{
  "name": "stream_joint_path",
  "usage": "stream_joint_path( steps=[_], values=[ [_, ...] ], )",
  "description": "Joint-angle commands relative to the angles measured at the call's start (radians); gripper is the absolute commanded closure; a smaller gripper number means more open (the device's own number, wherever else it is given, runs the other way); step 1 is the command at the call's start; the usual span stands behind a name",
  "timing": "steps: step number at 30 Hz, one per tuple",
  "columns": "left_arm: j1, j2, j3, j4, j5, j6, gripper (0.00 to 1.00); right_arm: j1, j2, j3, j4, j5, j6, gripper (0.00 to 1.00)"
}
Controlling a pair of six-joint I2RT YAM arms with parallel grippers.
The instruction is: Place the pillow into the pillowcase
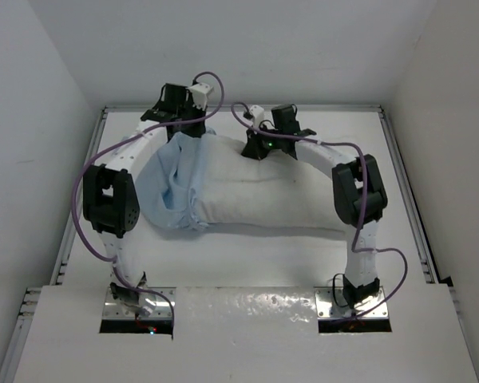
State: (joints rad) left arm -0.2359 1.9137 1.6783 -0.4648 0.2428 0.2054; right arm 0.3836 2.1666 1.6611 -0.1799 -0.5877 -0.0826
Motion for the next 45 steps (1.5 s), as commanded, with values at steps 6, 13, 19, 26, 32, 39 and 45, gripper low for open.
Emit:
stream_joint_path(
  steps=[6,13,19,26,32,39,45],
  values=[
    [-0.061,-0.031,0.047,0.029,0.001,0.032,1.0,0.139,-0.313,-0.428,0.293,0.098,0.127,1.0],
    [-0.193,-0.14,0.005,-0.031,0.148,0.149,1.0,0.219,-0.395,-0.575,0.508,0.252,0.297,1.0],
    [-0.25,-0.313,-0.129,-0.052,0.236,0.193,1.0,0.195,-0.456,-0.754,0.943,0.54,0.634,1.0],
    [-0.273,-0.398,-0.233,-0.106,0.253,0.232,1.0,0.166,-0.459,-0.776,1.068,0.897,0.854,1.0],
    [-0.318,-0.284,-0.258,0.023,0.173,0.215,1.0,0.201,-0.334,-0.735,1.125,1.054,1.023,1.0],
    [-0.206,-0.385,-0.222,-0.032,0.089,0.21,0.02,0.167,-0.318,-0.592,0.866,0.898,0.682,0.27],
    [-0.08,-0.588,-0.352,-0.155,-0.051,0.255,0.0,0.155,-0.545,-0.667,0.658,0.724,0.316,0.09]
  ],
)
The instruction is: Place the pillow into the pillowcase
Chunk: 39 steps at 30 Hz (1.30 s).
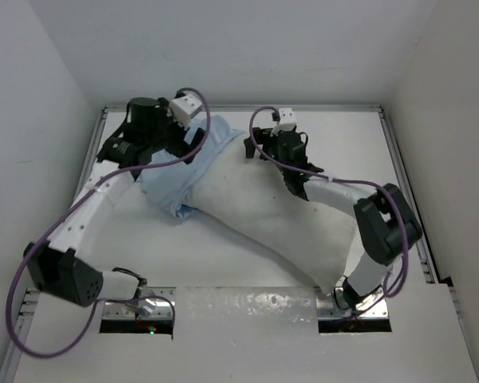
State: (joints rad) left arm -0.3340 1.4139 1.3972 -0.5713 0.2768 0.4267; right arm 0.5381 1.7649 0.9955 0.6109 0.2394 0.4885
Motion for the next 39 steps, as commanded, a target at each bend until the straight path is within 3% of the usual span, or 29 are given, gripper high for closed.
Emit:
stream_joint_path(
  steps=[1,2,6,8,11,13,16,19,20,21,22,23,25,26,28,31,34,37,39],
  values=[
    [0.018,-0.119,-0.107,-0.074,-0.103,0.038,0.0,-0.001,-0.172,-0.001,-0.184,-0.118,-0.29,0.08],
    [0.018,-0.13,-0.136,-0.091,-0.108,0.038,0.01,0.0,-0.2,-0.001,-0.283,-0.155,-0.321,0.08],
    [0.02,-0.182,-0.294,-0.144,-0.177,-0.011,0.58,0.074,-0.309,-0.009,-0.545,-0.195,-0.526,0.13],
    [0.02,-0.187,-0.349,-0.139,-0.201,-0.017,0.57,0.134,-0.338,-0.038,-0.626,-0.155,-0.596,0.12],
    [0.018,-0.173,-0.441,-0.07,-0.272,-0.005,0.39,0.305,-0.346,-0.112,-0.691,-0.016,-0.703,0.09],
    [0.018,-0.141,-0.477,-0.03,-0.313,0.004,0.36,0.359,-0.34,-0.161,-0.669,0.085,-0.72,0.09],
    [0.018,-0.089,-0.478,-0.013,-0.323,-0.006,0.36,0.422,-0.323,-0.222,-0.608,0.112,-0.734,0.08],
    [0.018,-0.061,-0.507,0.043,-0.314,-0.025,0.44,0.434,-0.263,-0.23,-0.519,0.145,-0.737,0.06],
    [0.018,-0.049,-0.515,0.063,-0.312,-0.029,0.57,0.434,-0.205,-0.224,-0.507,0.167,-0.737,0.06],
    [0.018,-0.041,-0.52,0.067,-0.303,-0.031,0.77,0.434,-0.174,-0.2,-0.51,0.197,-0.737,0.07],
    [0.018,-0.032,-0.52,0.067,-0.303,-0.031,0.77,0.436,-0.15,-0.187,-0.51,0.198,-0.74,0.08],
    [0.018,-0.029,-0.52,0.061,-0.288,-0.031,0.99,0.436,-0.112,-0.179,-0.513,0.19,-0.74,0.18],
    [0.018,-0.035,-0.517,0.036,-0.265,-0.028,1.0,0.436,-0.09,-0.166,-0.516,0.144,-0.735,0.43],
    [0.018,-0.041,-0.512,0.015,-0.251,-0.016,1.0,0.434,-0.084,-0.164,-0.499,0.074,-0.725,0.67],
    [0.02,-0.075,-0.497,-0.004,-0.238,-0.006,1.0,0.436,-0.073,-0.15,-0.475,-0.003,-0.703,1.0],
    [0.018,-0.127,-0.426,-0.036,-0.177,0.01,1.0,0.434,-0.073,-0.118,-0.367,-0.097,-0.608,1.0],
    [0.006,-0.151,-0.319,-0.088,-0.078,0.04,1.0,0.412,-0.108,-0.104,-0.124,-0.112,-0.493,1.0],
    [-0.046,-0.15,-0.241,-0.133,-0.045,0.055,1.0,0.285,-0.151,-0.089,0.051,-0.153,-0.169,1.0],
    [-0.103,-0.15,-0.213,-0.147,-0.028,0.076,1.0,0.243,-0.174,-0.089,0.165,-0.112,-0.073,1.0]
  ],
)
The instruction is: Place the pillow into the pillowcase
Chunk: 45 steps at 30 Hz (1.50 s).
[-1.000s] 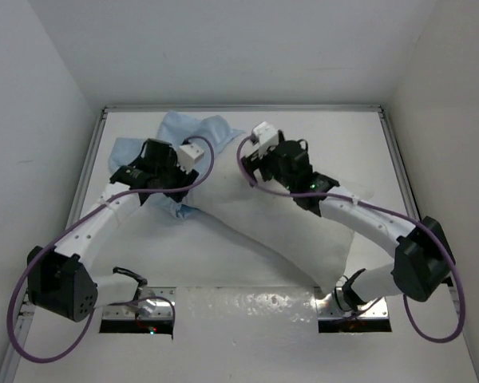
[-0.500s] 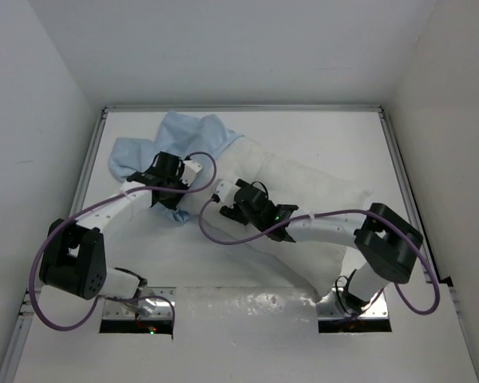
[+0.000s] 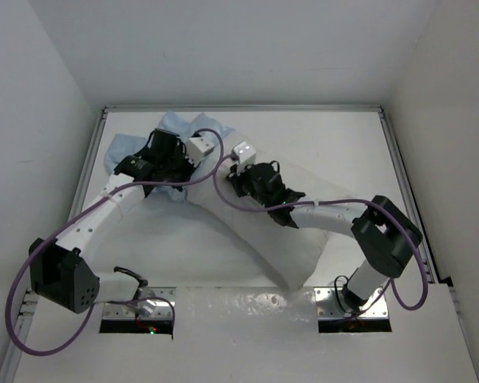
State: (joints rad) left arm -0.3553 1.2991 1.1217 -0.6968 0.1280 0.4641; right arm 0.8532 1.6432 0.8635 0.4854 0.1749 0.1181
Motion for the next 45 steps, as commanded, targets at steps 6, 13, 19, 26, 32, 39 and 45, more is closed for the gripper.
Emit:
stream_joint_path(
  steps=[6,13,19,26,32,39,45],
  values=[
    [-0.117,0.006,0.131,-0.032,0.298,0.093,1.0,-0.082,-0.034,0.029,0.459,0.132,0.371,1.0],
    [-0.111,0.023,0.118,-0.102,0.401,0.254,0.97,-0.082,-0.083,-0.083,0.627,0.308,0.41,1.0],
    [-0.111,0.031,0.127,-0.119,0.657,0.333,0.78,0.015,0.07,-0.046,0.588,0.285,0.405,1.0],
    [-0.01,-0.01,0.167,-0.338,0.608,0.448,0.35,0.014,0.084,-0.242,0.688,-0.007,0.348,0.59],
    [0.098,-0.046,0.325,-0.471,0.65,0.533,0.01,0.003,-0.127,-0.213,0.31,-0.165,0.145,0.13],
    [0.099,0.029,0.297,0.014,0.428,0.096,0.01,-0.095,-0.276,-0.023,-0.241,-0.205,-0.023,0.04],
    [0.099,0.363,0.513,0.169,0.157,-0.231,0.38,-0.314,-0.117,0.331,-0.513,-0.302,-0.081,0.01]
  ],
)
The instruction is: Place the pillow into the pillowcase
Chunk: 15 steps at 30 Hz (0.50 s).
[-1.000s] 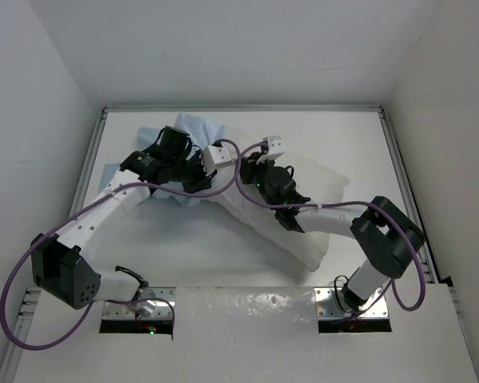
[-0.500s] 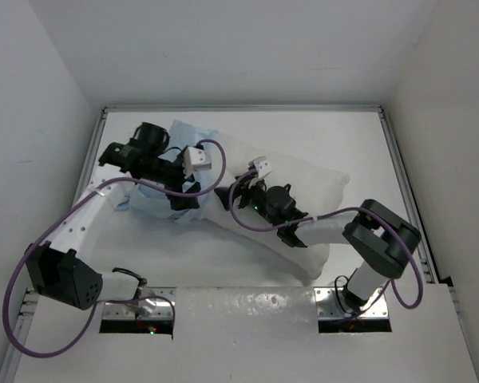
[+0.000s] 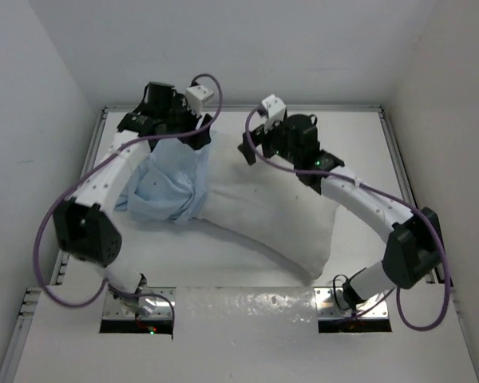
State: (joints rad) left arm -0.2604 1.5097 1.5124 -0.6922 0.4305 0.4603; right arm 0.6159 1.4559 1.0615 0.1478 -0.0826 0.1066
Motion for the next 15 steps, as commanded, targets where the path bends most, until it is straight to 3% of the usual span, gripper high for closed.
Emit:
stream_joint_path(
  steps=[1,2,7,10,13,14,15],
  values=[
    [0.003,0.196,0.168,0.151,-0.138,-0.236,0.37,-0.1,0.102,0.194,-0.183,-0.049,-0.071,0.01],
    [-0.003,0.234,0.204,0.143,-0.131,-0.256,0.33,-0.126,0.138,0.231,-0.194,-0.098,-0.07,0.01],
    [-0.049,0.398,0.311,0.128,-0.232,-0.246,0.31,-0.274,0.473,0.564,-0.367,-0.408,-0.015,0.01],
    [-0.057,0.455,0.339,0.102,-0.268,-0.245,0.4,-0.289,0.643,0.717,-0.479,-0.554,-0.036,0.01],
    [-0.057,0.477,0.336,0.088,-0.294,-0.247,0.63,-0.289,0.739,0.746,-0.504,-0.609,-0.032,0.01],
    [-0.057,0.477,0.333,0.086,-0.274,-0.241,0.77,-0.291,0.75,0.738,-0.498,-0.624,-0.018,0.03],
    [-0.057,0.469,0.33,0.077,-0.259,-0.239,0.84,-0.289,0.758,0.727,-0.493,-0.649,-0.015,0.07]
  ],
)
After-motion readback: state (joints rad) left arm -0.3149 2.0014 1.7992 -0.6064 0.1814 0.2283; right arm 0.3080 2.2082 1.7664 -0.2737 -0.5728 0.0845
